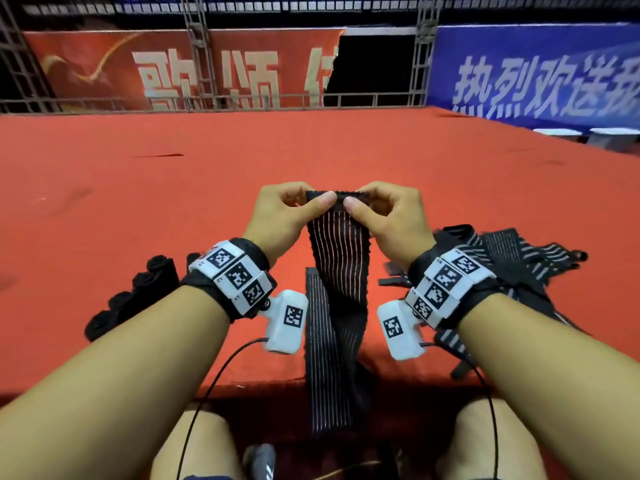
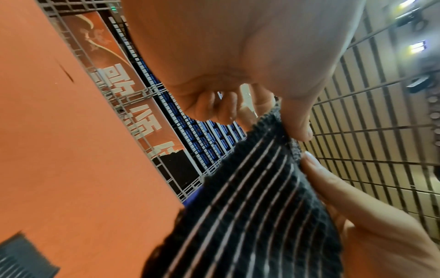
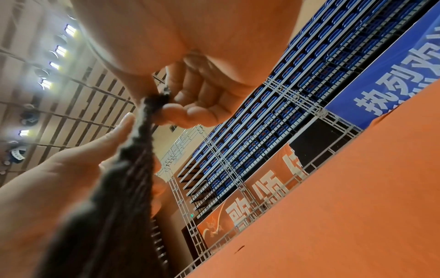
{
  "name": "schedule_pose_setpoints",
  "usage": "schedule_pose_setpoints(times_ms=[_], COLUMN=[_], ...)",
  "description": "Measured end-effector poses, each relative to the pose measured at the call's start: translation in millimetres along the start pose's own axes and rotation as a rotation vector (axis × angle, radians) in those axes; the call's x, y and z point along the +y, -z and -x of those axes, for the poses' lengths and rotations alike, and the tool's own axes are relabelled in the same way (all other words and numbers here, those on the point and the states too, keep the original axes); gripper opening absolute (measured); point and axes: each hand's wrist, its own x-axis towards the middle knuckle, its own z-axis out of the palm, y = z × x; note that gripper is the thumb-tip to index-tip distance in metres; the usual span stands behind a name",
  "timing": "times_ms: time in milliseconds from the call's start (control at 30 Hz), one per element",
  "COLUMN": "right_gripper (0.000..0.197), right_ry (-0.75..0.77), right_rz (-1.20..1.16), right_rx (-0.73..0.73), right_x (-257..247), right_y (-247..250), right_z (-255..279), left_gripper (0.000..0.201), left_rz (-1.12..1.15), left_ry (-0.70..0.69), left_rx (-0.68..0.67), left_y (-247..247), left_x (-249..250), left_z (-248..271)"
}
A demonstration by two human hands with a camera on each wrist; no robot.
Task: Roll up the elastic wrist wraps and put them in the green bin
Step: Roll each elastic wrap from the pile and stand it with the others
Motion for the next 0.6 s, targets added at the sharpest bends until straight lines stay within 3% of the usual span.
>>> schedule_pose_setpoints(times_ms=[300,600], right_gripper=[0.008,0.009], right_ry=[0.091,-0.044], right_rz=[-0.037,-0.089], right_rx=[0.005,-0.035], right_x=[-61.6,-58.1], right_y=[24.3,17.9], right_z=[8.8,5.7], left_gripper=[0.03,0.031], left_rz=[0.039,0.017], left_ry=[-0.061,0.048], left_rx=[-0.061,-0.068], left_y=[-4.7,-0.6], left_x=[68.7,58.7], left_z=[18.5,15.5])
